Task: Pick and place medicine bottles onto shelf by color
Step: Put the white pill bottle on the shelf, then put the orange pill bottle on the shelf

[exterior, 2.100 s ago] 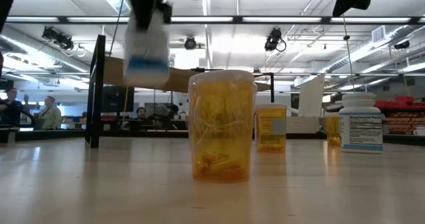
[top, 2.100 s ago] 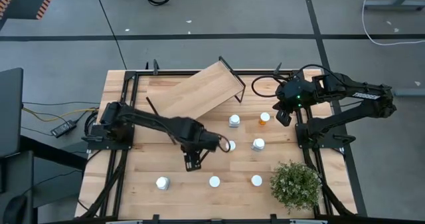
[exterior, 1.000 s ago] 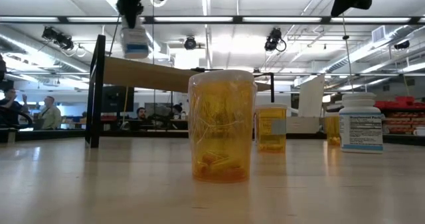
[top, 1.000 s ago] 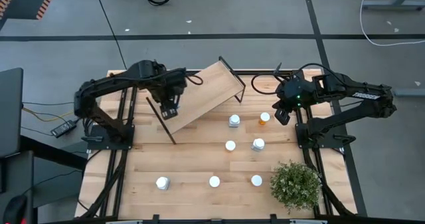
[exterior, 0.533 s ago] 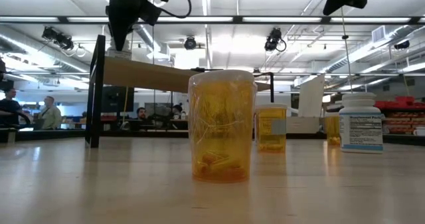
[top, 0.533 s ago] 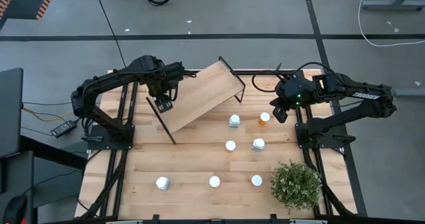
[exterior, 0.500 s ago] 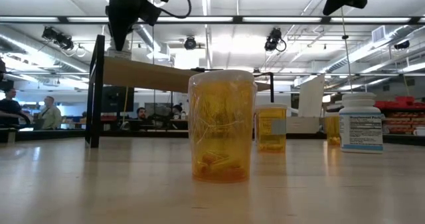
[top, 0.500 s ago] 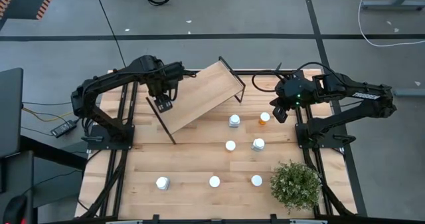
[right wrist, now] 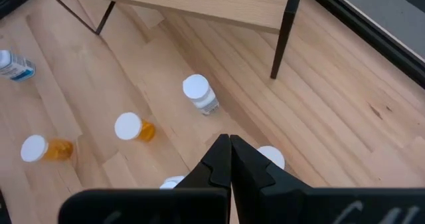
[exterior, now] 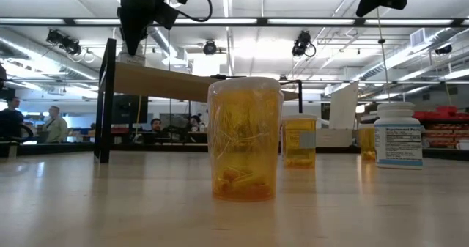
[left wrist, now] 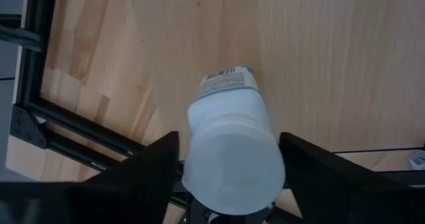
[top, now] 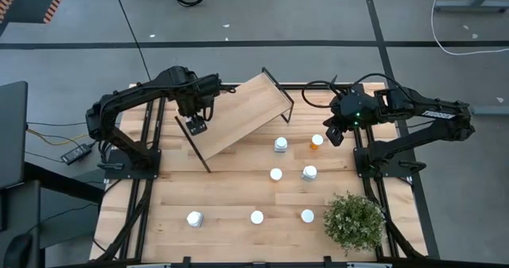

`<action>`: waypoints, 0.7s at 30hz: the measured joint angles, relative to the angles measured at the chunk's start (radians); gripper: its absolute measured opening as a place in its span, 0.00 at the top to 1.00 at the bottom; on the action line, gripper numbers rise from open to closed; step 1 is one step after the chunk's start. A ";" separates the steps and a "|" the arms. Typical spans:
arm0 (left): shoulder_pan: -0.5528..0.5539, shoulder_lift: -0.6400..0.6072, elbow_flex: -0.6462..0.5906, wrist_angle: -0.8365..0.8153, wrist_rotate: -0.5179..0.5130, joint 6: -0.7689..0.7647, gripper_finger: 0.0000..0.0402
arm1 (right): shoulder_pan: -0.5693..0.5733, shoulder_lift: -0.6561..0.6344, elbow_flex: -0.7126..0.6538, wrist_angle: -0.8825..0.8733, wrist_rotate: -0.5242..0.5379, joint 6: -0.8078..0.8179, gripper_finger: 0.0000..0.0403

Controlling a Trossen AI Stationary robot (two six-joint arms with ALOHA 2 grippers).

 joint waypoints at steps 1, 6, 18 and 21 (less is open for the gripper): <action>0.000 0.000 0.010 0.001 -0.001 0.000 0.27 | 0.000 0.000 0.000 0.000 0.000 -0.002 0.99; 0.000 0.000 0.086 0.000 -0.018 -0.023 0.16 | 0.000 0.000 0.000 0.000 0.000 -0.002 0.99; -0.162 -0.001 0.407 0.116 0.002 -0.204 0.16 | 0.000 0.034 0.000 0.036 -0.092 -0.136 0.92; -0.239 -0.001 0.455 0.263 0.001 -0.279 0.19 | 0.000 0.082 0.000 0.073 -0.142 -0.168 0.82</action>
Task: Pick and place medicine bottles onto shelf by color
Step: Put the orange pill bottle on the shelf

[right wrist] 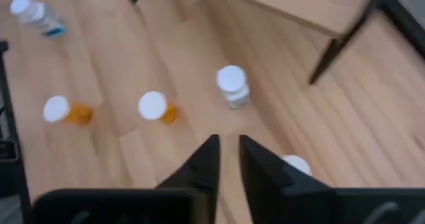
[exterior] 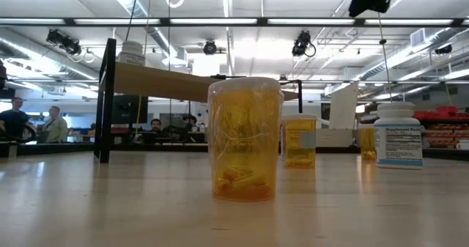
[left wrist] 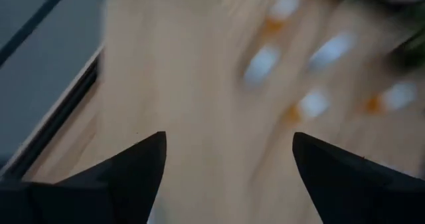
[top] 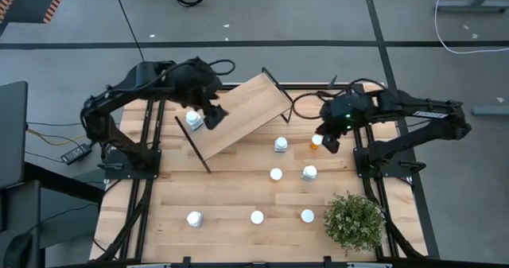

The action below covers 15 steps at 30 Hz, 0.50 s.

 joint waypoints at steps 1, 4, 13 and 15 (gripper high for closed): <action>-0.023 0.000 0.008 0.050 -0.006 -0.025 0.20 | 0.003 0.022 0.000 0.011 -0.020 -0.007 0.78; -0.082 0.000 0.031 0.136 -0.060 -0.081 0.24 | 0.022 0.090 0.000 0.072 -0.071 -0.016 0.65; -0.189 0.000 0.038 0.189 -0.126 -0.108 0.33 | 0.103 0.326 0.000 0.239 -0.121 -0.043 0.42; -0.195 0.000 0.038 0.189 -0.126 -0.115 0.34 | 0.115 0.375 0.000 0.256 -0.112 -0.027 0.39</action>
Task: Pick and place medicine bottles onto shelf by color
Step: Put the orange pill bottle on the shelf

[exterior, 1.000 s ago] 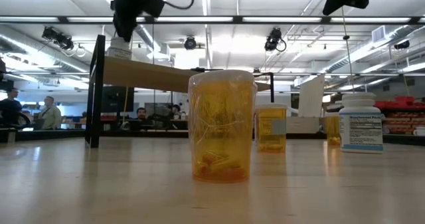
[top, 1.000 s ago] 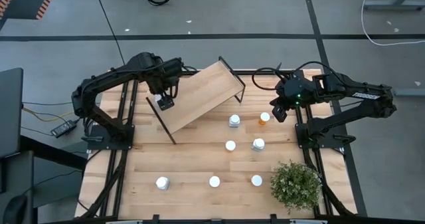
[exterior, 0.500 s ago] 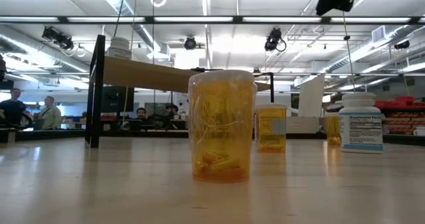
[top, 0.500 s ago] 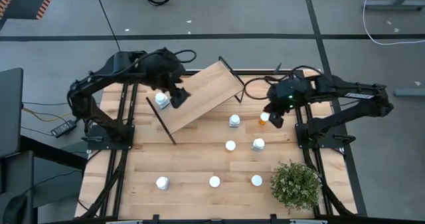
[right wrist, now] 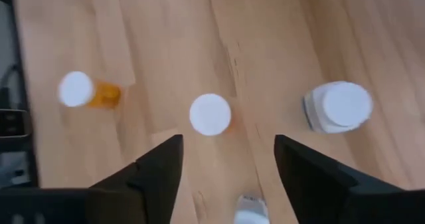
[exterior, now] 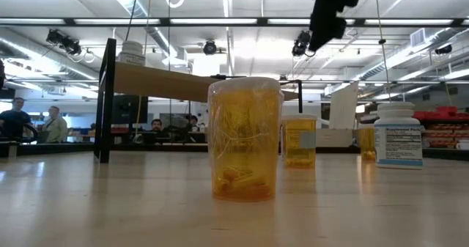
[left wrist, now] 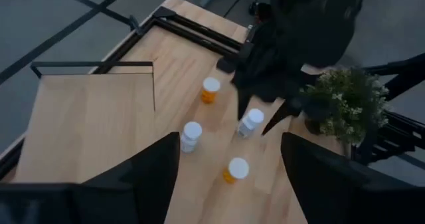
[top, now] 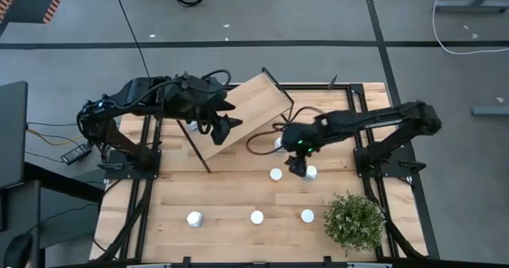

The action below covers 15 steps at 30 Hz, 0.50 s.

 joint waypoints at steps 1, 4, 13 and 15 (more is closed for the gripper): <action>0.000 0.000 0.000 0.000 -0.001 -0.001 0.35 | 0.005 0.024 0.000 0.009 0.003 0.003 0.38; 0.000 -0.001 0.000 0.000 -0.002 -0.002 0.37 | 0.018 0.092 0.000 0.028 0.003 0.002 0.36; -0.022 -0.017 -0.001 0.001 0.002 0.002 0.40 | 0.031 0.231 0.000 0.077 0.006 0.006 0.30; -0.022 -0.024 -0.001 -0.001 0.003 0.007 0.41 | 0.042 0.245 0.000 0.101 0.005 0.003 0.27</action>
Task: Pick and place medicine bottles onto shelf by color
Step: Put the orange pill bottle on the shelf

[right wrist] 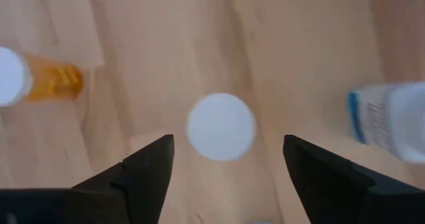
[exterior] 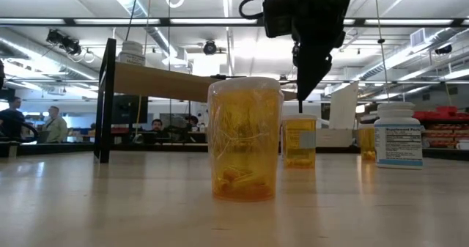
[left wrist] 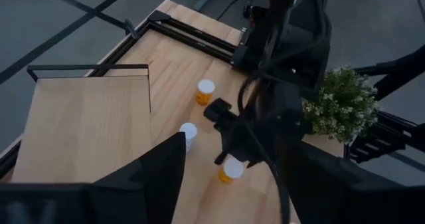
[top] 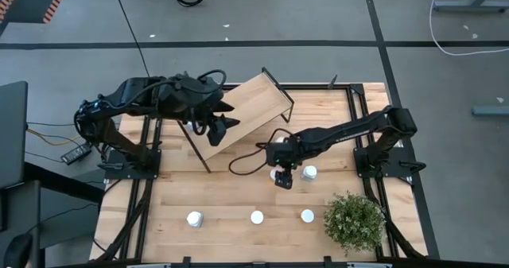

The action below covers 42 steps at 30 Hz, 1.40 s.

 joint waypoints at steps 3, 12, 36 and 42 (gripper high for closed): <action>0.000 -0.016 0.001 0.009 0.000 0.000 0.41 | 0.015 0.011 0.000 0.033 0.000 -0.001 0.22; 0.000 -0.044 0.000 0.015 0.000 -0.001 0.42 | 0.047 0.083 0.000 0.074 0.081 -0.006 0.17; 0.000 -0.052 0.000 -0.002 0.001 -0.007 0.43 | 0.053 0.091 -0.050 0.113 0.146 0.076 0.31; 0.001 -0.051 0.000 -0.001 0.001 -0.007 0.43 | 0.051 0.091 -0.050 0.113 0.106 0.045 0.46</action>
